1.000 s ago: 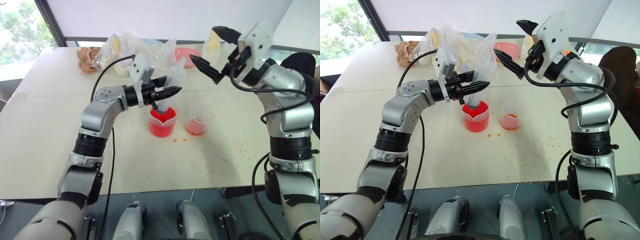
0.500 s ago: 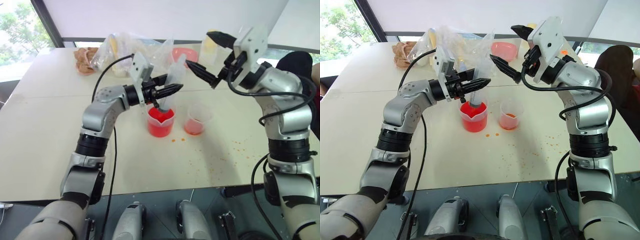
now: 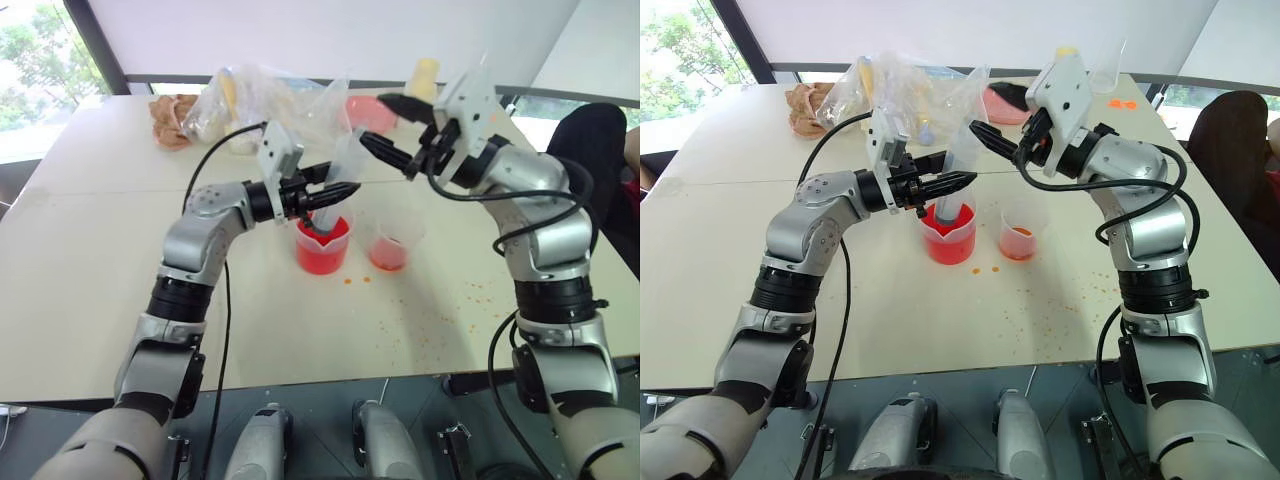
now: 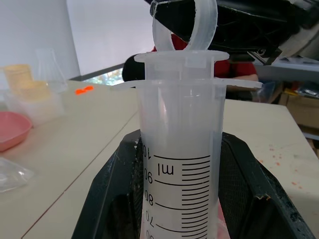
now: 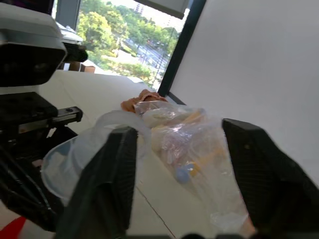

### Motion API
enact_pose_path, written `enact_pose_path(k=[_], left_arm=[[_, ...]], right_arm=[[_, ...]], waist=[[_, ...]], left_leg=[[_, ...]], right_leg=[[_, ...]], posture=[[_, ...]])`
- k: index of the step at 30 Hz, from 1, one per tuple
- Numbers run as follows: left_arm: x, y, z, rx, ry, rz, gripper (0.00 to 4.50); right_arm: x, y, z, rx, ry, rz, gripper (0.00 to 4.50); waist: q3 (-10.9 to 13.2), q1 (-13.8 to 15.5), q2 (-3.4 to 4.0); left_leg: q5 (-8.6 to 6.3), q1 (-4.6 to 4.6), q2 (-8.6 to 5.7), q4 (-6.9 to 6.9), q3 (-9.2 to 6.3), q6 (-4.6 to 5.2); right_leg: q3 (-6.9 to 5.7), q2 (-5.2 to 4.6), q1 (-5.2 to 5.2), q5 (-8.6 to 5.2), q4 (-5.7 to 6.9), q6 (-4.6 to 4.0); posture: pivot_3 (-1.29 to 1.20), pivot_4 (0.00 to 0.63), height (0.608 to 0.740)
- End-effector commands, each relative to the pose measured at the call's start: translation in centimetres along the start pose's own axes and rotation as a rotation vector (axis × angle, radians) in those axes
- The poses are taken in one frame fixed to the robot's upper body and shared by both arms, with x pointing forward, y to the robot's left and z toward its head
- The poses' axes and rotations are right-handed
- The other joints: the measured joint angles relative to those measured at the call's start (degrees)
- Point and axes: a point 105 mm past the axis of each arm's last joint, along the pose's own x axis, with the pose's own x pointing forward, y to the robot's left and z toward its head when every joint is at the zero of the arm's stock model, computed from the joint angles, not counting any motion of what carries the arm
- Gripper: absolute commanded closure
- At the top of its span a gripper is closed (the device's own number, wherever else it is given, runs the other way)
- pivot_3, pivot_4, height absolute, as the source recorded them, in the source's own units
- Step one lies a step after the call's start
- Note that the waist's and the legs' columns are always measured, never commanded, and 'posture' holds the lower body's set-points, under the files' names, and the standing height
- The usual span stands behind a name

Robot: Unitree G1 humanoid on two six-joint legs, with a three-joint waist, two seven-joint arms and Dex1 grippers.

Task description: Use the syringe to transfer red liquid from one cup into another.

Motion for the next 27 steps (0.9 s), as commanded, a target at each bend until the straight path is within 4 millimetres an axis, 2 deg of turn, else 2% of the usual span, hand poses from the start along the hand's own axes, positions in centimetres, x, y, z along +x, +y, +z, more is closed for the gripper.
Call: enact_pose_path(k=[1,2,6,11,19,25,27], left_arm=[[0.0,0.1,-1.1,0.007,0.015,0.019,3.06],[0.1,0.1,-1.2,0.002,0.013,0.021,3.06],[0.2,0.0,-1.7,-0.015,0.012,0.022,3.06],[0.2,-0.2,-2.8,-0.033,0.030,0.022,3.06],[0.1,-0.5,-3.6,-0.059,0.038,0.023,3.06],[0.2,-0.5,-3.1,-0.056,0.021,0.026,3.06],[0.1,-0.2,-2.3,-0.077,-0.015,0.031,3.06]], right_arm=[[-0.2,-0.1,2.2,-0.052,-0.072,0.000,4.08],[-0.2,-0.1,2.1,-0.052,-0.067,-0.002,4.45],[-0.3,-0.9,2.3,-0.065,-0.063,-0.044,4.45],[-0.7,-3.1,3.6,-0.082,-0.103,-0.144,4.45],[-1.1,-4.0,4.5,-0.090,-0.126,-0.176,4.45],[-1.2,-4.2,4.4,-0.070,-0.124,-0.180,4.45],[-1.2,-4.0,4.0,-0.048,-0.114,-0.174,3.89]], waist=[[0.0,0.0,0.00],[0.0,0.0,0.00],[0.0,-0.1,0.00],[0.0,-0.1,0.00],[0.0,0.0,0.00],[0.0,-0.1,0.00],[0.0,0.0,0.00]], left_leg=[[0.00,0.00,0.00,0.00,0.00,0.00],[0.00,0.00,0.00,0.00,0.00,0.00],[0.00,0.00,0.00,0.00,0.00,0.00],[0.00,0.00,0.01,0.00,0.00,0.00],[0.00,0.00,0.00,0.00,0.00,0.00],[0.00,0.00,0.00,0.00,-0.01,0.00],[0.00,0.00,0.00,0.00,-0.01,0.00]], right_leg=[[-0.01,0.00,0.00,0.00,0.00,0.00],[-0.01,0.00,0.00,0.00,0.00,0.00],[-0.01,0.01,0.00,0.00,0.01,0.00],[-0.01,0.01,0.00,0.00,0.01,0.00],[-0.01,0.00,0.00,0.00,0.00,0.00],[-0.01,0.01,0.00,0.00,0.01,0.00],[-0.01,0.00,0.00,0.00,0.00,0.00]], posture=[[0.00,0.150,0.740],[0.00,0.150,0.740],[0.00,0.150,0.740],[0.00,0.150,0.740],[0.00,0.150,0.740],[0.00,0.150,0.740],[0.00,0.150,0.740]])
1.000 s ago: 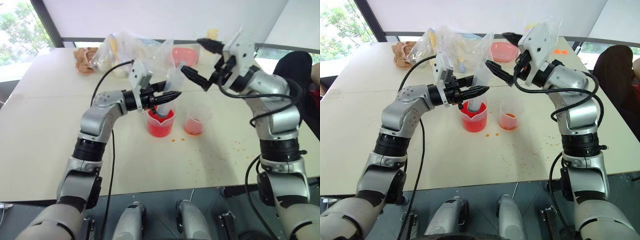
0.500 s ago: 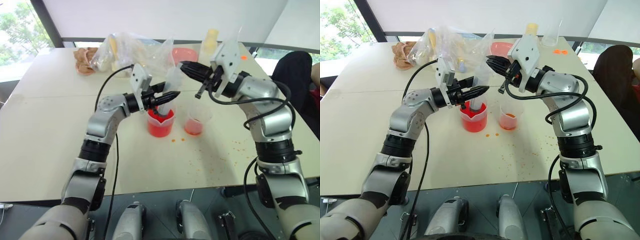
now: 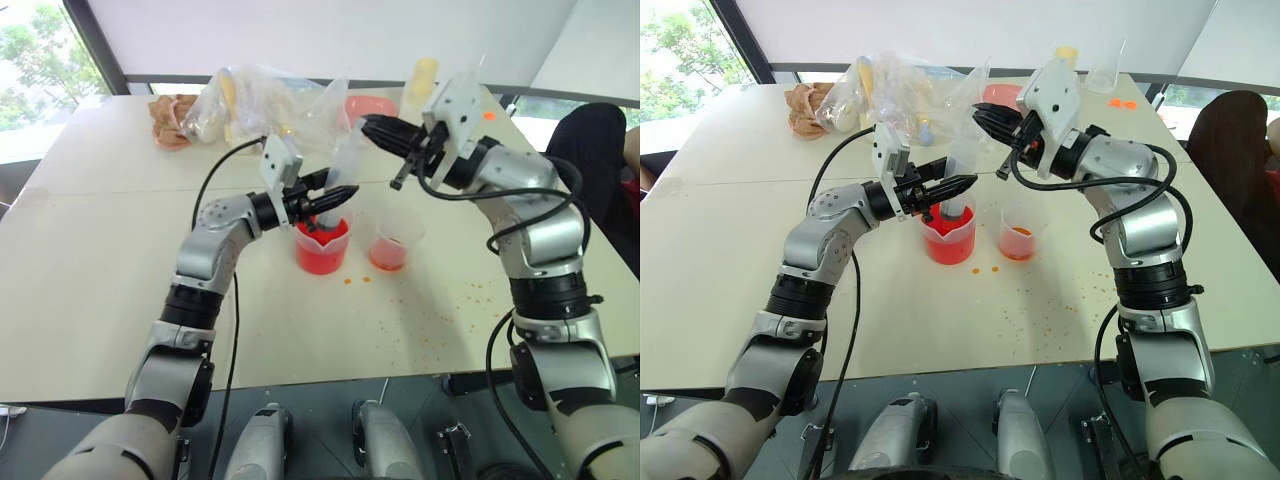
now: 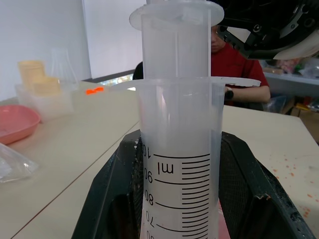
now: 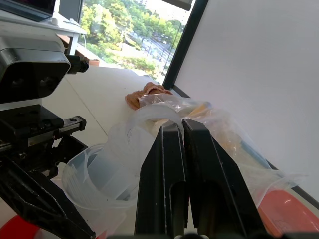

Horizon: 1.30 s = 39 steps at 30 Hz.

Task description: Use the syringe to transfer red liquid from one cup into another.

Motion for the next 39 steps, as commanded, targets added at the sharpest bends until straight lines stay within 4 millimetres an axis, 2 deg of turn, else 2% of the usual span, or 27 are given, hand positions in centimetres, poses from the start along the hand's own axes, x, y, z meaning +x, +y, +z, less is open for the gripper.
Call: enact_pose_path(k=[1,4,8,12,17,21,24,28,32,35,39], left_arm=[[-0.3,0.2,0.0,-0.057,-0.014,0.002,3.06],[-0.8,1.0,0.9,-0.072,-0.044,0.028,3.06],[-1.1,1.5,1.6,-0.069,-0.061,0.041,3.06],[-1.1,1.9,3.3,-0.052,-0.109,0.055,3.06],[-0.9,2.2,7.0,0.002,-0.184,0.023,3.06],[0.3,1.3,10.1,0.036,-0.256,-0.052,3.06],[2.1,-0.1,11.2,0.044,-0.286,-0.134,3.06],[5.1,-2.0,10.3,0.028,-0.292,-0.228,3.06],[7.8,-3.4,8.1,0.013,-0.269,-0.270,3.06],[9.5,-4.4,6.4,-0.017,-0.255,-0.282,3.06],[10.4,-4.9,5.5,-0.033,-0.254,-0.284,3.06]], right_arm=[[-1.4,-2.7,3.8,-0.050,-0.114,-0.106,3.61],[-1.8,-1.2,2.8,-0.040,-0.071,-0.025,2.11],[-2.5,-1.7,2.6,-0.043,-0.053,-0.075,0.06],[-5.5,-2.3,2.7,0.061,-0.051,-0.115,0.06],[-9.8,-4.8,3.5,0.124,-0.060,-0.286,0.06],[-11.5,-6.1,3.6,0.073,-0.019,-0.358,0.06],[-12.0,-7.0,3.9,0.017,-0.004,-0.399,0.06],[-11.9,-8.0,4.5,-0.073,-0.003,-0.430,0.06],[-11.2,-8.1,5.2,-0.163,0.003,-0.428,0.06],[-10.5,-7.5,5.9,-0.187,-0.013,-0.393,0.06],[-10.0,-6.4,6.1,-0.183,-0.014,-0.347,0.06]], waist=[[0.0,0.1,0.00],[0.0,0.0,0.00],[0.0,-0.1,0.00],[0.0,0.4,-0.01],[0.0,1.1,-0.02],[0.0,1.2,-0.02],[0.0,1.2,-0.02],[0.0,1.2,-0.01],[0.0,1.2,-0.01],[0.0,1.2,-0.01],[0.0,1.2,-0.02]], left_leg=[[0.00,0.00,0.00,0.00,0.00,0.00],[0.00,-0.01,0.00,0.00,0.00,0.00],[0.00,0.01,0.02,0.00,-0.02,0.01],[0.00,-0.03,0.02,0.00,-0.05,0.01],[0.00,-0.06,0.00,0.01,-0.04,0.01],[-0.01,-0.04,0.00,0.01,0.00,0.01],[-0.01,-0.03,-0.01,0.01,0.03,0.01],[-0.01,-0.02,-0.01,0.01,0.07,0.01],[-0.01,-0.02,-0.01,0.02,0.07,0.02],[-0.02,-0.02,-0.01,0.02,0.08,0.03],[-0.02,-0.03,0.00,0.02,0.07,0.04]], right_leg=[[0.00,0.00,0.00,0.00,0.00,0.00],[0.00,-0.01,0.00,0.00,-0.01,0.00],[-0.01,0.02,0.00,0.00,0.01,0.00],[-0.02,-0.01,0.00,0.00,-0.01,0.00],[0.01,-0.06,0.00,0.00,-0.05,0.00],[-0.01,-0.01,0.02,0.00,-0.06,0.00],[0.00,-0.01,0.04,0.00,-0.08,0.00],[0.00,-0.01,0.04,0.00,-0.08,0.00],[0.00,0.00,0.05,-0.01,-0.12,0.00],[0.00,0.00,0.05,-0.01,-0.14,0.00],[0.00,0.01,0.05,-0.01,-0.16,0.00]], posture=[[0.00,0.150,0.740],[0.00,0.150,0.740],[0.00,0.150,0.740],[0.00,0.150,0.740],[0.00,0.150,0.740],[0.00,0.150,0.740],[0.00,0.150,0.740],[0.00,0.150,0.740],[0.00,0.150,0.740],[0.00,0.150,0.740],[0.00,0.150,0.740]])
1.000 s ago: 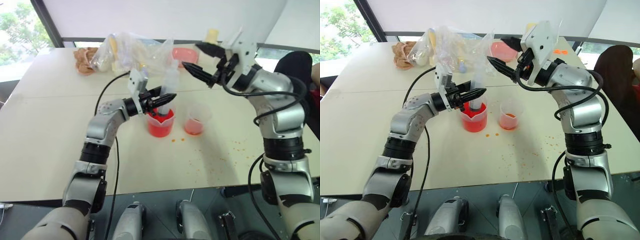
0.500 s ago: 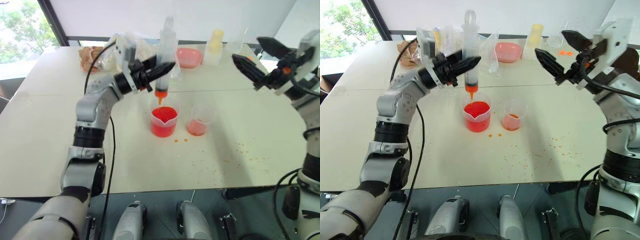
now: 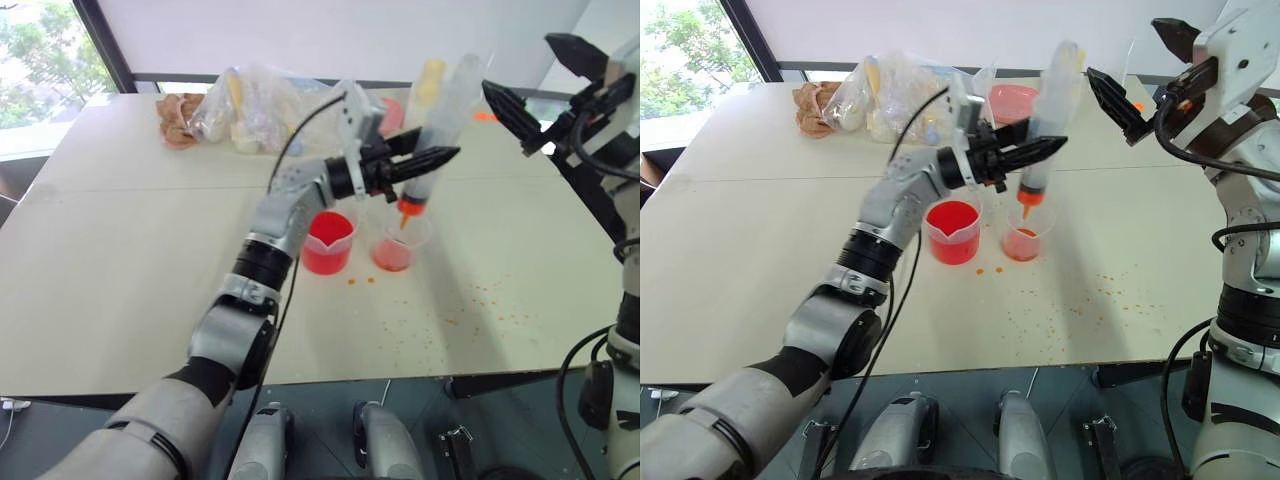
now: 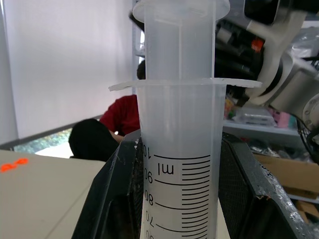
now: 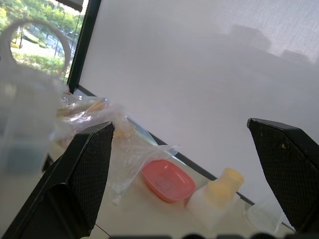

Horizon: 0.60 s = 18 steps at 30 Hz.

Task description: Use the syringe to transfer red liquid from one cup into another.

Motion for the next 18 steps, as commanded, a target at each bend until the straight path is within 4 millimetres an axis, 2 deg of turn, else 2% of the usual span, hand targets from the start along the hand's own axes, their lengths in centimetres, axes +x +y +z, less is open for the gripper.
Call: enact_pose_path(k=[1,13,18], left_arm=[[1.0,-0.3,1.4,0.068,-0.030,-0.026,3.06],[1.0,-0.4,-0.2,0.090,0.017,-0.042,3.06],[0.9,0.1,-0.4,0.095,0.027,-0.020,3.06]], right_arm=[[-0.2,0.4,2.3,-0.046,-0.056,0.021,0.06],[0.1,2.1,1.7,-0.016,-0.038,0.088,0.06],[-0.1,2.0,1.9,-0.017,-0.033,0.082,0.06]], waist=[[0.0,0.0,0.00],[0.0,0.1,0.00],[0.0,0.1,0.00]], left_leg=[[0.00,0.00,0.00,0.00,0.00,0.00],[-0.01,-0.02,0.00,0.00,-0.02,0.01],[-0.01,-0.02,0.00,0.00,-0.02,0.01]], right_leg=[[0.00,0.00,0.00,0.00,0.00,0.00],[0.00,-0.01,0.00,0.00,-0.02,0.00],[0.00,0.00,0.00,0.00,-0.01,0.00]], posture=[[0.00,0.150,0.740],[0.00,0.150,0.740],[0.00,0.150,0.740]])
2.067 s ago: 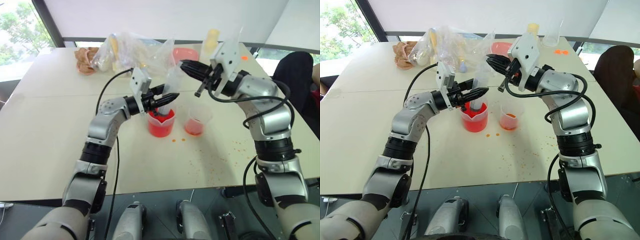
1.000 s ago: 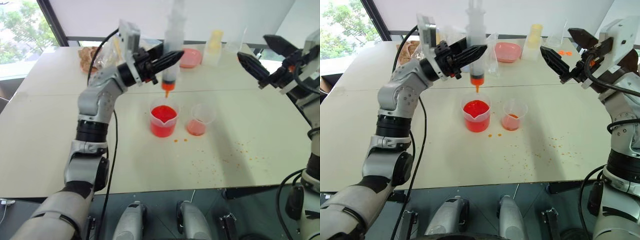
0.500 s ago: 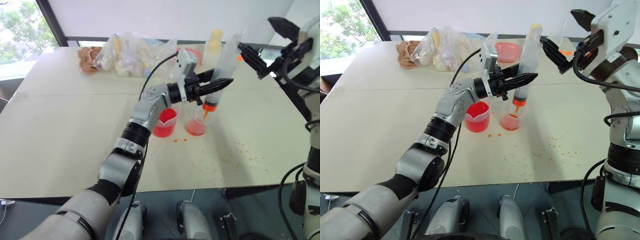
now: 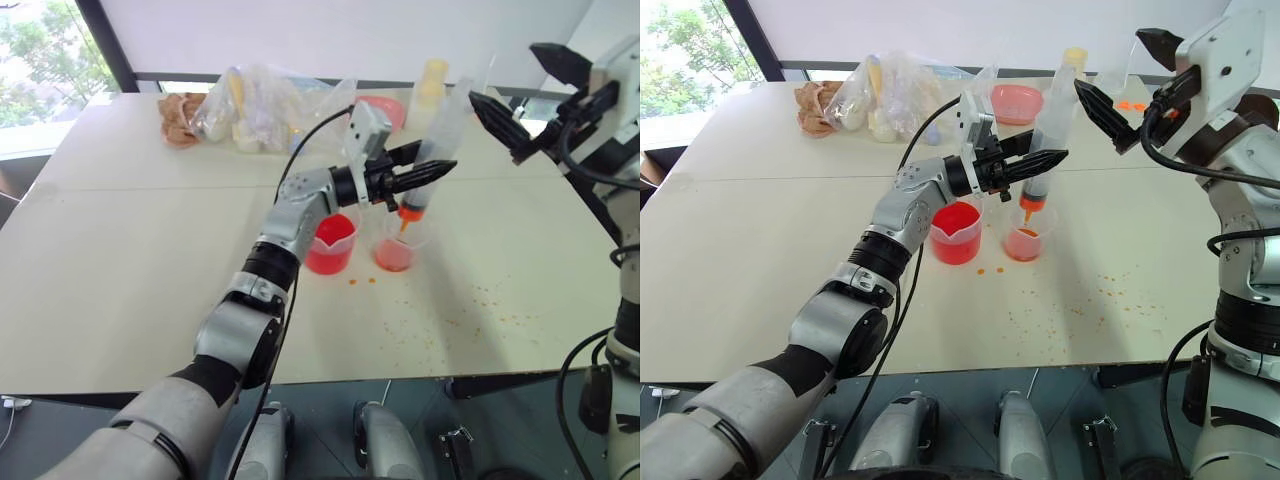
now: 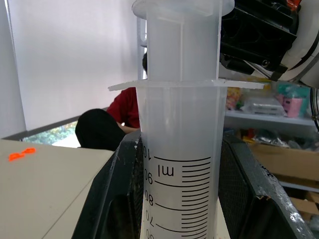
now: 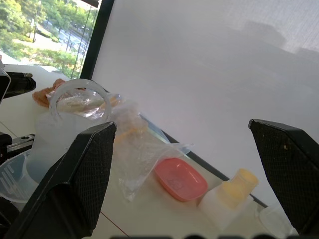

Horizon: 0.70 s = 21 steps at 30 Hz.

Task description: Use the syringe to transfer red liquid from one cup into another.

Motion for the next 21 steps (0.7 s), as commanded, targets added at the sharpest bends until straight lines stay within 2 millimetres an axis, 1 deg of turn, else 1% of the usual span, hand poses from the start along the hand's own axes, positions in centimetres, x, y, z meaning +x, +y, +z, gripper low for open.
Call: enact_pose_path(k=[1,6,11,13,14,16,20,21], left_arm=[[1.1,-0.5,1.1,0.049,-0.014,-0.033,3.06],[1.1,-0.3,0.9,0.053,-0.008,-0.025,3.06],[1.1,-1.1,0.4,0.063,0.008,-0.071,3.06],[1.1,-1.2,0.3,0.067,0.014,-0.072,3.06],[1.1,-1.2,0.2,0.071,0.017,-0.072,3.06],[1.1,-1.2,0.2,0.077,0.020,-0.072,3.06],[1.2,-1.2,0.5,0.083,0.013,-0.074,3.06],[1.2,-1.3,0.6,0.090,0.012,-0.075,3.06]], right_arm=[[0.0,0.9,2.0,-0.038,-0.060,0.048,0.06],[-0.2,1.1,2.1,-0.036,-0.054,0.056,0.06],[0.2,1.3,1.9,-0.029,-0.057,0.056,0.06],[0.3,1.3,1.7,-0.037,-0.055,0.061,0.57],[0.3,1.4,1.7,-0.040,-0.054,0.066,0.94],[0.4,1.4,1.6,-0.042,-0.053,0.069,1.94],[0.5,1.6,1.3,-0.037,-0.045,0.083,4.14],[0.5,1.7,1.1,-0.030,-0.038,0.089,4.45]], waist=[[0.0,0.0,0.00],[0.0,0.0,0.00],[0.0,0.0,0.00],[0.0,0.0,0.00],[0.0,0.0,0.00],[0.0,0.0,0.00],[0.0,0.0,0.00],[0.0,0.0,0.00]], left_leg=[[0.00,0.00,0.00,0.00,-0.02,0.00],[0.00,0.00,0.00,0.00,-0.01,0.00],[0.00,0.00,0.00,0.00,-0.01,0.00],[0.00,0.00,0.00,0.00,-0.01,0.00],[0.00,0.00,0.00,0.00,-0.01,0.00],[0.00,0.00,0.00,0.00,-0.01,0.00],[0.00,0.00,0.00,0.00,-0.01,0.00],[0.00,0.00,0.00,0.00,-0.02,0.00]], right_leg=[[-0.01,0.00,0.00,0.00,0.00,0.00],[-0.01,0.00,0.00,0.00,0.00,0.00],[-0.01,0.00,0.00,0.00,0.00,0.00],[-0.01,0.00,0.00,0.00,0.00,0.00],[-0.01,0.00,0.00,0.00,0.00,0.00],[-0.01,0.00,0.00,0.00,0.00,0.00],[-0.01,0.00,0.00,0.00,0.00,0.00],[-0.01,0.00,0.00,0.00,0.01,0.00]], posture=[[0.00,0.150,0.740],[0.00,0.150,0.740],[0.00,0.150,0.740],[0.00,0.150,0.740],[0.00,0.150,0.740],[0.00,0.150,0.740],[0.00,0.150,0.740],[0.00,0.150,0.740]])
